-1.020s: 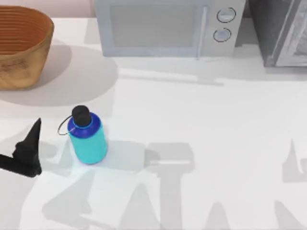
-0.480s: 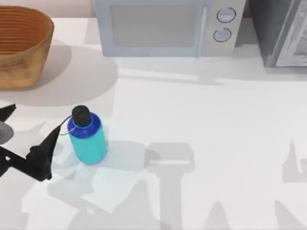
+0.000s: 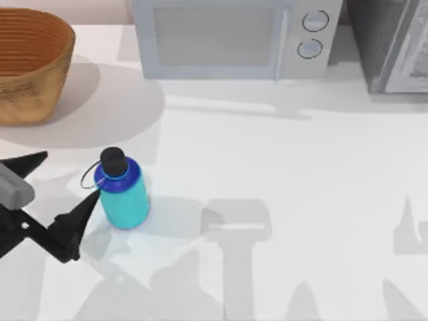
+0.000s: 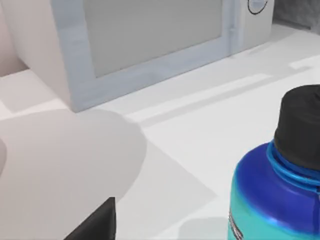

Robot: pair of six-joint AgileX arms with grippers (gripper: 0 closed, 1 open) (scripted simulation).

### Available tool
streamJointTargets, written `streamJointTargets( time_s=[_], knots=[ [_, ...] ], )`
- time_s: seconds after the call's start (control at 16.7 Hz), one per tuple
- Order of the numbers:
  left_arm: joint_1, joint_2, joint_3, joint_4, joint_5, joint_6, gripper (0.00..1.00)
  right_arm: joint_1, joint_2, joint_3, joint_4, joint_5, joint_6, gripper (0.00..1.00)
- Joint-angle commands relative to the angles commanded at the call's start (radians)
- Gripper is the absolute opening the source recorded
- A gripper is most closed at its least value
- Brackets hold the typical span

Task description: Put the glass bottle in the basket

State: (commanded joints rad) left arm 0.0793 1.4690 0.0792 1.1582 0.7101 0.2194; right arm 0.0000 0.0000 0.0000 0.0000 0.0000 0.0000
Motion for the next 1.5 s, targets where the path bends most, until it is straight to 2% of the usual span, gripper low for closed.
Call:
streamJointTargets(
  time_s=[0.48, 0.9, 1.14, 1.5],
  knots=[
    [0.018, 0.357, 0.007, 0.258, 0.165, 0.048, 1.0, 0.0, 0.0, 0.0, 0.0, 0.0, 0.0, 1.0],
    [0.021, 0.403, 0.007, 0.293, 0.187, 0.051, 1.0, 0.0, 0.0, 0.0, 0.0, 0.0, 0.0, 1.0],
    [-0.021, 0.432, 0.04, 0.306, 0.148, 0.031, 1.0, 0.0, 0.0, 0.0, 0.0, 0.0, 0.0, 1.0],
    [-0.211, 0.574, 0.188, 0.353, -0.032, -0.043, 1.0, 0.0, 0.0, 0.0, 0.0, 0.0, 0.0, 1.0]
  ],
)
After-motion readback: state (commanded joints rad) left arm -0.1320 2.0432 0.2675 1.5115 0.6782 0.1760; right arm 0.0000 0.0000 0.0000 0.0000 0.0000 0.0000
